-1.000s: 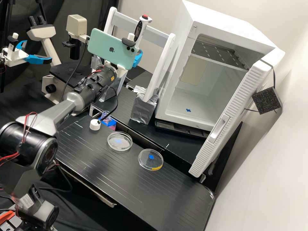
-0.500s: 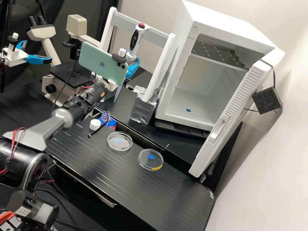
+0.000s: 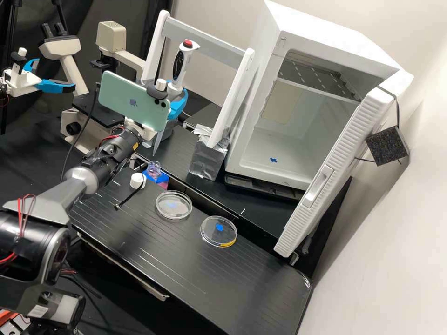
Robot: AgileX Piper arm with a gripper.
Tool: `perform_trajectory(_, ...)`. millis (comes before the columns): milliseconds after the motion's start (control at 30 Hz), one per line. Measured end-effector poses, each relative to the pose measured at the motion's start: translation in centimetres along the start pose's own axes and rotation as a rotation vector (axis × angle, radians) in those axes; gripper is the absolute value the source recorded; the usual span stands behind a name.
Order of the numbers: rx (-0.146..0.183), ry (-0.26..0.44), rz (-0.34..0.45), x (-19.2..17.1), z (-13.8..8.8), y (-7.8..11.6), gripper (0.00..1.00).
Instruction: Use the pipette
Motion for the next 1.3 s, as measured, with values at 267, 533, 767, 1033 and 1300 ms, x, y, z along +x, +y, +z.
perform_trajectory(267, -0.031, -0.008, -0.004, 0.5, 0.5, -1.1, 0.00)
perform_trajectory(533, -0.045, -0.040, -0.039, 0.5, 1.6, -2.2, 0.00)
perform_trajectory(767, -0.057, -0.052, -0.036, 0.1, 2.4, -2.7, 0.00)
perform_trajectory(1033, -0.078, -0.061, -0.044, -0.7, 3.5, -4.2, 0.00)
perform_trajectory(1300, -0.076, -0.077, -0.041, -1.5, 4.4, -5.4, 0.00)
